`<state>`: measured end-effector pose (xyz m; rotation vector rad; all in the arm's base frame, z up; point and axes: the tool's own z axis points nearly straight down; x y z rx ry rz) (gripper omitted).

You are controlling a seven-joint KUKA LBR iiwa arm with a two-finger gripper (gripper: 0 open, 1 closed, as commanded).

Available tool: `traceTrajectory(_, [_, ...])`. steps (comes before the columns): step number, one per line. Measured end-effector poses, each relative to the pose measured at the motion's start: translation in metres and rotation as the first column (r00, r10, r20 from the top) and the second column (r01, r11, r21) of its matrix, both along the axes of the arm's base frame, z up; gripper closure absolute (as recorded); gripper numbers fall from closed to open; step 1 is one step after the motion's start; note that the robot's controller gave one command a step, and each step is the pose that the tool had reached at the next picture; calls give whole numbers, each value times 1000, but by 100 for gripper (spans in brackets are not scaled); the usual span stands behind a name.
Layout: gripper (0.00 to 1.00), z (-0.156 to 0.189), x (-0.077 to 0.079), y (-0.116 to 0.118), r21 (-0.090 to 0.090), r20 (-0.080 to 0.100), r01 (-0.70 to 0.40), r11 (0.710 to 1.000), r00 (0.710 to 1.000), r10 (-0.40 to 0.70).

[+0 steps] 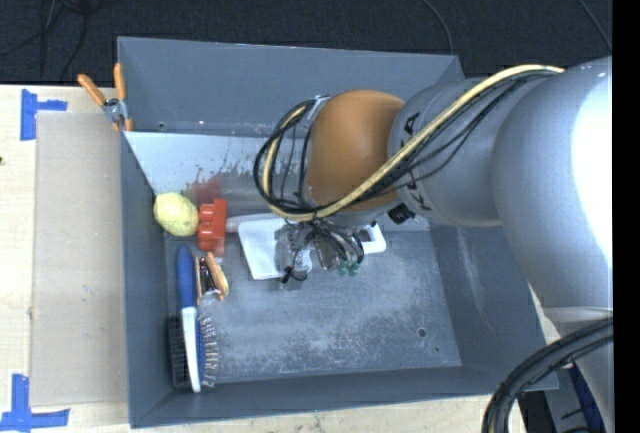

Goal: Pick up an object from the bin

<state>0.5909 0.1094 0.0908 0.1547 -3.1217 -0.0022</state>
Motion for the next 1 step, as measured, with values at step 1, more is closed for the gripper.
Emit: traceTrajectory(1, [100, 32, 1, 0, 1, 3, 0, 1000, 1000, 0])
